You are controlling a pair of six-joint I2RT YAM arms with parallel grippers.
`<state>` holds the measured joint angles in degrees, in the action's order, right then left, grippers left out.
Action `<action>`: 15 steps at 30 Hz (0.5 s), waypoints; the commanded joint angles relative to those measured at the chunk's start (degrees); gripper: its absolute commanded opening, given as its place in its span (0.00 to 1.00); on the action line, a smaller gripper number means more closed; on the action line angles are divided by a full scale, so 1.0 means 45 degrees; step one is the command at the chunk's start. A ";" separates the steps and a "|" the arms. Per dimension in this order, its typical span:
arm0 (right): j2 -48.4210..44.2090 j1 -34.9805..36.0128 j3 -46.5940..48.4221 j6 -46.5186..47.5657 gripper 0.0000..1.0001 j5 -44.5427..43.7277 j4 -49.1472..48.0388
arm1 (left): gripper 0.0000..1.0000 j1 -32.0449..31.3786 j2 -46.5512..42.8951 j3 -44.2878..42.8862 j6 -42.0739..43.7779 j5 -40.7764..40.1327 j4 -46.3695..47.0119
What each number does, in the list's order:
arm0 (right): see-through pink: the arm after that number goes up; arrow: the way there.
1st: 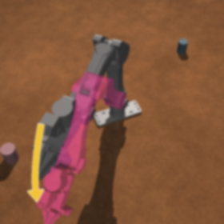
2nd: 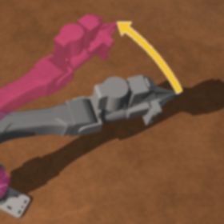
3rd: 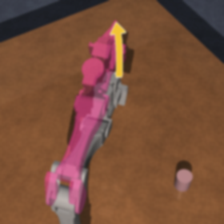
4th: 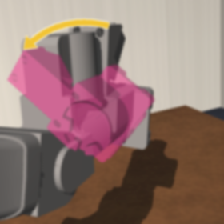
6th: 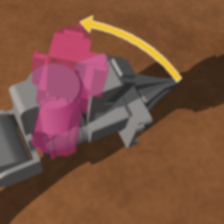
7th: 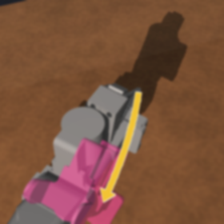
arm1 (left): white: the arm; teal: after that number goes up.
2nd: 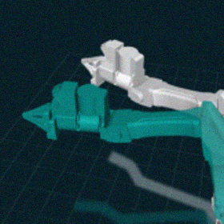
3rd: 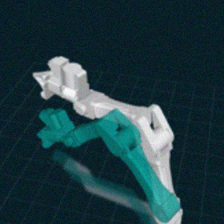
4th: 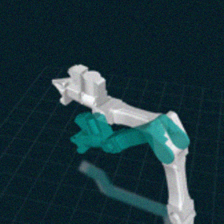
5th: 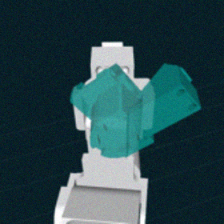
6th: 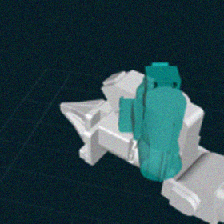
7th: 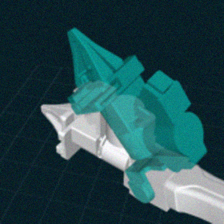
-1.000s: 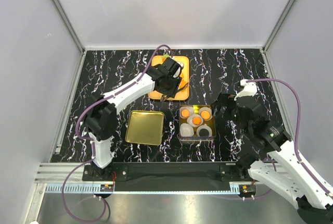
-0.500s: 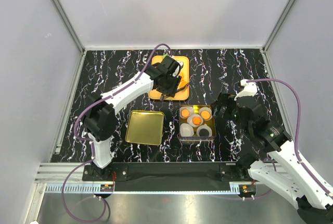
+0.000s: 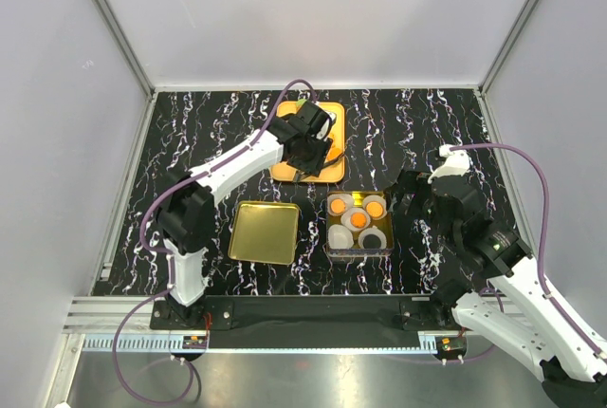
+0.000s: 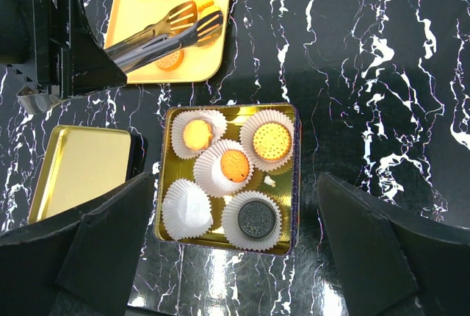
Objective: Pack the cookies
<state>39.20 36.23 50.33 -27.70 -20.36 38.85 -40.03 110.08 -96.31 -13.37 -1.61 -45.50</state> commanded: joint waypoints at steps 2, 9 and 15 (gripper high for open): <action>-0.0098 0.0055 -0.0012 -0.0074 1.00 -0.0144 -0.0216 | 0.46 0.0087 0.0088 -0.0511 0.0197 0.0103 0.0188; -0.0098 0.0055 -0.0011 -0.0035 1.00 -0.0144 -0.0235 | 0.45 0.0087 0.0185 -0.0492 0.0236 -0.0150 0.0149; -0.0098 0.0035 0.0027 0.0004 1.00 -0.0144 -0.0235 | 0.42 0.0068 0.0303 -0.0570 0.0255 -0.0131 0.0091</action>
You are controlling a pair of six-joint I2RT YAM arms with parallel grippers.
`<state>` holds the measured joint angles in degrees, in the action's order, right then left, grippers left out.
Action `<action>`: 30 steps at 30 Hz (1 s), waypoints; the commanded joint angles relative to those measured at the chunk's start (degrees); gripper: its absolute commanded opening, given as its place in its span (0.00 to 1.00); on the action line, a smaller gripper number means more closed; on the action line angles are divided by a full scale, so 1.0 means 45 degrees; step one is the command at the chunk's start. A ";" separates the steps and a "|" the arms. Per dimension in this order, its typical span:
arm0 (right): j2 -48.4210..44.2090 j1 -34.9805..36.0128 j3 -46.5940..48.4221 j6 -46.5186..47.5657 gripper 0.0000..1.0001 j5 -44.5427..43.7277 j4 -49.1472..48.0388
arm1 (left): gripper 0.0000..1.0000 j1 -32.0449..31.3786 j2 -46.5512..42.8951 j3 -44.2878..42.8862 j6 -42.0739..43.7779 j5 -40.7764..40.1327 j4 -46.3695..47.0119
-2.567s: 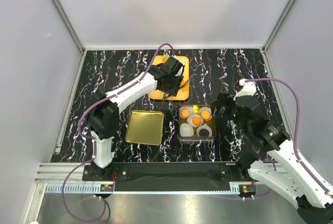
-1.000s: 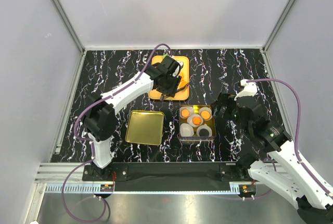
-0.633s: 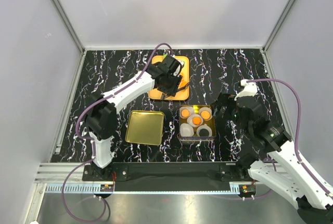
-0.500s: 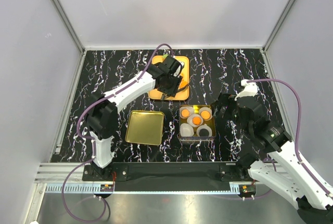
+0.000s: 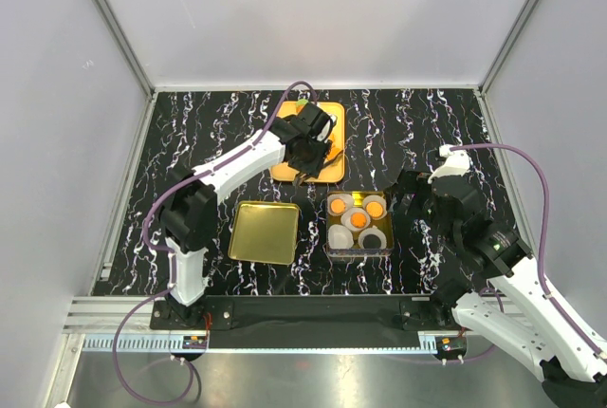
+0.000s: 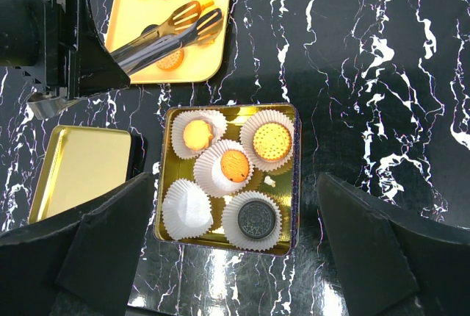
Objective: Pack the cookies
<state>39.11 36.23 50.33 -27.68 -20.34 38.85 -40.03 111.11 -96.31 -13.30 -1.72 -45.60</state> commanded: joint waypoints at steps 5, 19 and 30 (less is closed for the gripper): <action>-0.0020 0.0035 0.0086 -0.0001 1.00 -0.0090 -0.0235 | 0.37 0.0087 0.0055 -0.0764 0.0319 -0.0204 -0.0002; 0.0078 0.0035 0.0067 0.0019 1.00 -0.0071 -0.0313 | 0.35 0.0146 -0.0706 -0.1663 0.0495 -0.0634 -0.0413; 0.0078 0.0055 -0.0012 -0.0040 1.00 -0.0071 -0.0372 | 0.34 0.0126 -0.1292 -0.1429 0.0456 -0.0342 -0.0490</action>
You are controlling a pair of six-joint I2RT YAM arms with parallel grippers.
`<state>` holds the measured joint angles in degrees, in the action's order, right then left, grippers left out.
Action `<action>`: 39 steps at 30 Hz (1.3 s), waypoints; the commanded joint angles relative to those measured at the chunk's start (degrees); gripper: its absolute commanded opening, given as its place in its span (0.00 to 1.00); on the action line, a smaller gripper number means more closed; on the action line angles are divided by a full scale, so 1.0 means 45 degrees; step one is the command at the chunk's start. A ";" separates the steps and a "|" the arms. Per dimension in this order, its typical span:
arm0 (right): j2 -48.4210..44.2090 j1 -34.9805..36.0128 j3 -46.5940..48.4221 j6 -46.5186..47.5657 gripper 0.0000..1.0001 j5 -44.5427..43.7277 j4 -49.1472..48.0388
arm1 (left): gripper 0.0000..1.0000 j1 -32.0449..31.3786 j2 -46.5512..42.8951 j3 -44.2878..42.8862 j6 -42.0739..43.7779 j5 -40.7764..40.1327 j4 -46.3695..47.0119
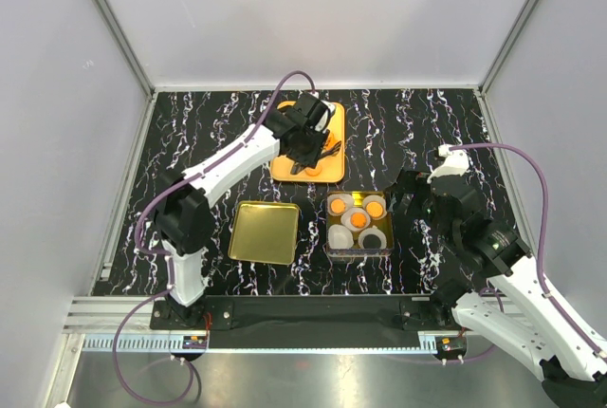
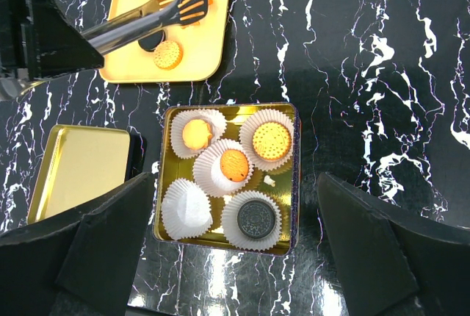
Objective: Pack the cookies
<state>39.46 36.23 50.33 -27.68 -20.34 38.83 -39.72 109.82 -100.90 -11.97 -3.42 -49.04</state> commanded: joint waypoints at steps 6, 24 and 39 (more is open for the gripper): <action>0.0020 0.0055 -0.0051 -0.0059 1.00 -0.0051 -0.0445 | 0.34 0.0078 -0.1533 0.0079 0.0140 0.0330 0.0252; 0.0430 0.0055 0.0008 -0.0021 1.00 0.0008 -0.0699 | 0.34 -0.2420 -0.5787 0.3221 -0.0484 0.0291 -0.0978; 0.0859 0.0055 0.0086 -0.0059 1.00 0.0106 -0.0914 | 0.35 -0.4941 -0.7802 0.5311 -0.1735 0.0369 -0.1818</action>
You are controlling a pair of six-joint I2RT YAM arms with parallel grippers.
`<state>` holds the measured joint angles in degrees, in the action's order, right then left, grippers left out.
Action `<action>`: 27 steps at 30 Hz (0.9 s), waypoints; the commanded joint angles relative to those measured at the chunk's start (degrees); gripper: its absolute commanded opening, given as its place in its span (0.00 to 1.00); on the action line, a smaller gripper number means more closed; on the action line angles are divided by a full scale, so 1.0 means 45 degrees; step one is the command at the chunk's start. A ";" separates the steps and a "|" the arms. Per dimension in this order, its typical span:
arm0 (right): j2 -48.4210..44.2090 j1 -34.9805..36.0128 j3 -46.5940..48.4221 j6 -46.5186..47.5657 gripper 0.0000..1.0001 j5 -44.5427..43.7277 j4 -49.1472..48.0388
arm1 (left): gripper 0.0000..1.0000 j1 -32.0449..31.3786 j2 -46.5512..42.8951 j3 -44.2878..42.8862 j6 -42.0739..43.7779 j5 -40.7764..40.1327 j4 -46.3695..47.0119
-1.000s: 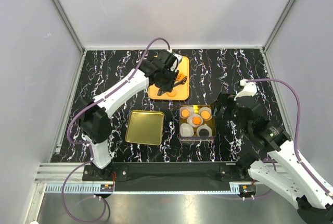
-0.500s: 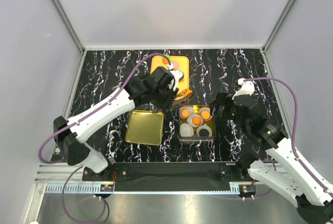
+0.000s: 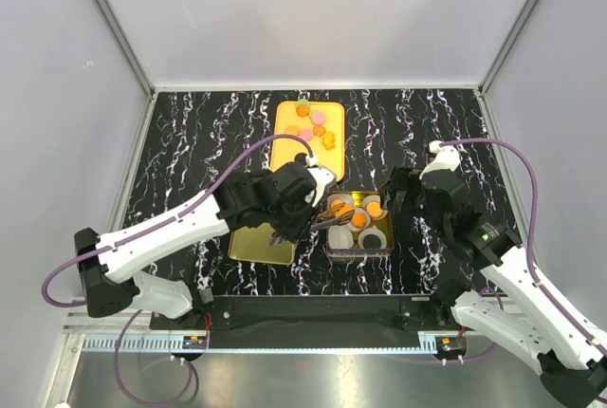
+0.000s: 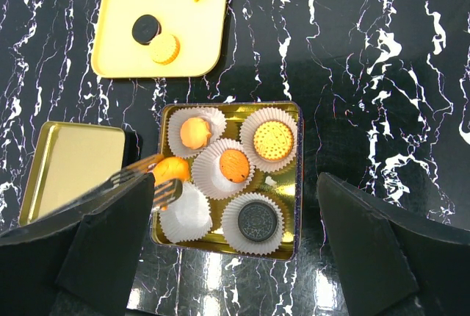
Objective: Pack the cookies
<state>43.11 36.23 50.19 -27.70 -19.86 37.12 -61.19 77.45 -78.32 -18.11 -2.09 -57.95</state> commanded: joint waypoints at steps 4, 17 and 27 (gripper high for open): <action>0.0029 0.0035 0.0096 -0.0094 1.00 0.0018 -0.0554 | 0.36 -0.0464 -0.0785 0.0763 -0.0526 0.0112 0.0222; 0.0048 0.0055 0.0115 -0.0113 1.00 0.0116 -0.0535 | 0.37 -0.0719 -0.0786 0.1565 -0.0722 0.0366 0.0925; -0.0030 0.0055 0.0018 -0.0152 1.00 0.0077 -0.0496 | 0.38 -0.0778 -0.0629 0.1585 -0.0663 0.0386 0.0984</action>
<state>43.53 36.23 50.19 -27.88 -19.84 37.10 -64.25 75.42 -71.46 -21.06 -1.43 -56.45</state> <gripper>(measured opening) 0.994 0.386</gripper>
